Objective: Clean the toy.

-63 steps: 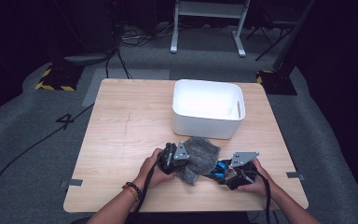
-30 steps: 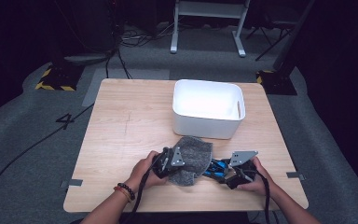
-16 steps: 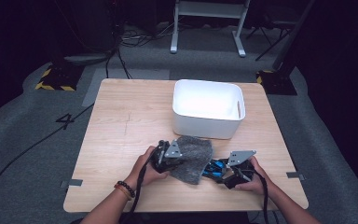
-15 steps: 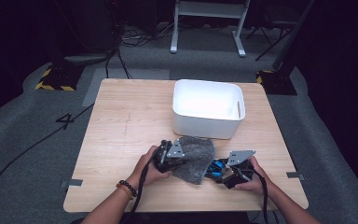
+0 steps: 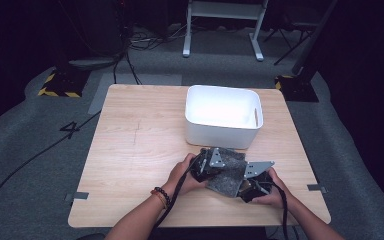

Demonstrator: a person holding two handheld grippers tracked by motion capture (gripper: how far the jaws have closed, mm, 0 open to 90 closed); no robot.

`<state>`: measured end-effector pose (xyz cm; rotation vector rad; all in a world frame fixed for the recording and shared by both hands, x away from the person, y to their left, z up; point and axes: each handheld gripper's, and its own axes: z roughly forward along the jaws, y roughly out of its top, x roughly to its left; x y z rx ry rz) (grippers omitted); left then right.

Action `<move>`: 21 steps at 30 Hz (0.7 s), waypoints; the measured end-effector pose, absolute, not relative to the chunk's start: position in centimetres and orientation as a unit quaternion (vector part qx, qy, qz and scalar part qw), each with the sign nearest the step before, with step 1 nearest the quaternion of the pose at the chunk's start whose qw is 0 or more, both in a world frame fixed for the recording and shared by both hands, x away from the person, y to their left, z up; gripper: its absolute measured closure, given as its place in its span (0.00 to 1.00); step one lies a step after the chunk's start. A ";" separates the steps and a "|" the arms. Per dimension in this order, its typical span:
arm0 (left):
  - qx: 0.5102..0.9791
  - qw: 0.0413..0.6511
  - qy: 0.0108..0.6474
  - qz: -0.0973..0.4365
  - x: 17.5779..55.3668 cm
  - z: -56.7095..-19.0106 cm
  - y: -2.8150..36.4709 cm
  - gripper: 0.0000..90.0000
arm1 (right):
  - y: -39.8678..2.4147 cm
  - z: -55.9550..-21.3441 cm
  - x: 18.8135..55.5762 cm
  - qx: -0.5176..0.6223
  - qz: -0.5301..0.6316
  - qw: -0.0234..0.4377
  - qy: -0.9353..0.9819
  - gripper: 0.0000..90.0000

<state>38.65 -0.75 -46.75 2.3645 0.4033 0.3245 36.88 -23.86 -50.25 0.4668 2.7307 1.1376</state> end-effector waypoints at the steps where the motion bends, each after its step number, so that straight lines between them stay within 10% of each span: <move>1: 0.914 0.351 0.164 0.121 38.9 -46.8 -0.3 0.90 | -23.9 -50.3 36.9 0.155 0.380 0.073 0.909 0.27; 21: 0.929 0.282 0.198 0.133 37.9 -48.0 7.3 0.90 | -24.1 -50.2 37.0 0.154 0.377 0.073 0.910 0.27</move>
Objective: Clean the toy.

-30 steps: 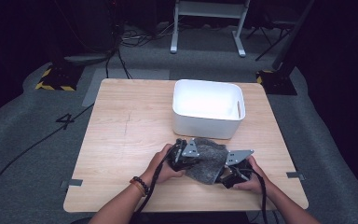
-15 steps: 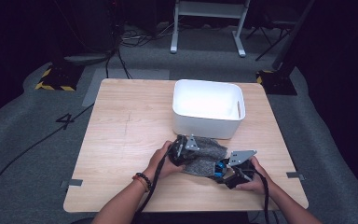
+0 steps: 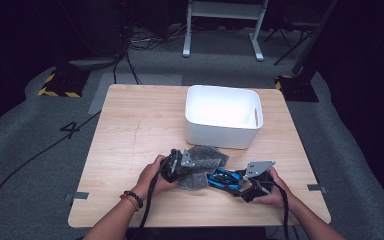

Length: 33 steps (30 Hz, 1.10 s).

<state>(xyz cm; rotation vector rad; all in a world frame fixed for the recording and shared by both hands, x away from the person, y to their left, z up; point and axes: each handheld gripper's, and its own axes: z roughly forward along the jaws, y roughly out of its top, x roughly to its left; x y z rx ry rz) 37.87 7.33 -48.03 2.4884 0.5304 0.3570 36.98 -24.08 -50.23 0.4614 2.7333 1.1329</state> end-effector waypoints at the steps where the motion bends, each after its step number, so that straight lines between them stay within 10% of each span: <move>1: 0.930 0.281 0.198 0.131 37.7 -48.1 7.6 0.90 | -24.1 -50.2 37.0 0.154 0.377 0.073 0.910 0.27; 33: 0.940 0.329 0.077 0.054 34.2 -49.1 1.0 0.89 | -23.5 -50.2 36.8 0.160 0.376 0.072 0.910 0.27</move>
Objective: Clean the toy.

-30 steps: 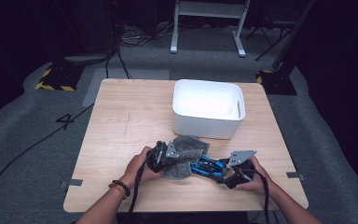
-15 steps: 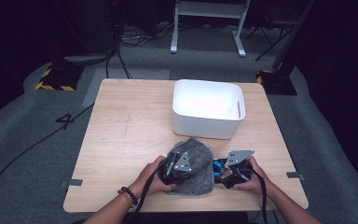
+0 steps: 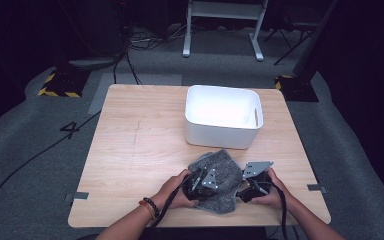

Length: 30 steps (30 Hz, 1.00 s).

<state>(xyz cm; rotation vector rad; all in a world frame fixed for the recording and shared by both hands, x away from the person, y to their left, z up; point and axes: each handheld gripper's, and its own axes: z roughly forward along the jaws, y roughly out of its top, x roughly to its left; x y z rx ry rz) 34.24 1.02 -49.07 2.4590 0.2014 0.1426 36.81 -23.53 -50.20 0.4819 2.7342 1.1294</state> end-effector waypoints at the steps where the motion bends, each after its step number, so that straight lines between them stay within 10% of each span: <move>1: 0.940 0.328 0.081 0.053 34.2 -49.1 1.2 0.89 | -23.6 -50.2 36.8 0.161 0.376 0.072 0.910 0.27; 13: 0.947 0.286 0.091 0.112 34.9 -48.6 3.4 0.90 | -23.5 -50.2 36.9 0.167 0.375 0.075 0.909 0.27; 30: 0.936 0.340 0.082 0.042 34.3 -49.1 1.2 0.88 | -22.8 -50.3 36.8 0.172 0.380 0.074 0.906 0.27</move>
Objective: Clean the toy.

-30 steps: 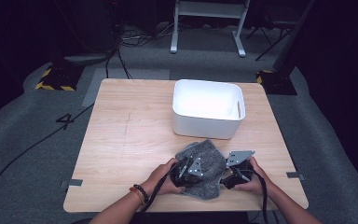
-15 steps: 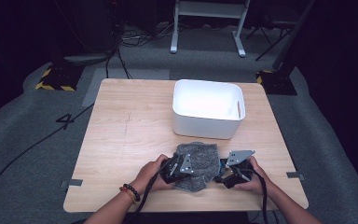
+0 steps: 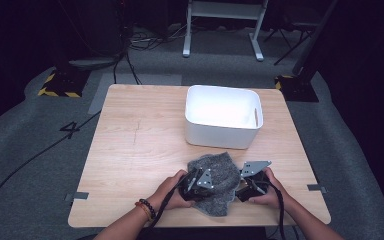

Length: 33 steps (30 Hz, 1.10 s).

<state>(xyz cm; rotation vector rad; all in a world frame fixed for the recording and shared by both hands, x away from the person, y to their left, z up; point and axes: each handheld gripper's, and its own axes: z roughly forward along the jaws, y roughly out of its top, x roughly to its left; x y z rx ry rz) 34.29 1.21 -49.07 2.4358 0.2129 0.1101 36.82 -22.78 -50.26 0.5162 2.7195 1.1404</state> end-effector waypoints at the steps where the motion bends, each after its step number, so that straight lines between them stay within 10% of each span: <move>1: 0.936 0.341 0.080 0.042 34.4 -49.1 1.0 0.88 | -22.7 -50.3 36.8 0.172 0.379 0.074 0.906 0.27; 19: 0.889 0.397 0.211 0.081 36.8 -46.6 8.9 0.88 | -23.0 -50.0 36.5 0.124 0.376 0.045 0.917 0.27; 33: 0.907 0.345 0.214 0.112 39.9 -47.8 4.4 0.84 | -21.6 -50.0 36.3 0.085 0.369 0.041 0.925 0.26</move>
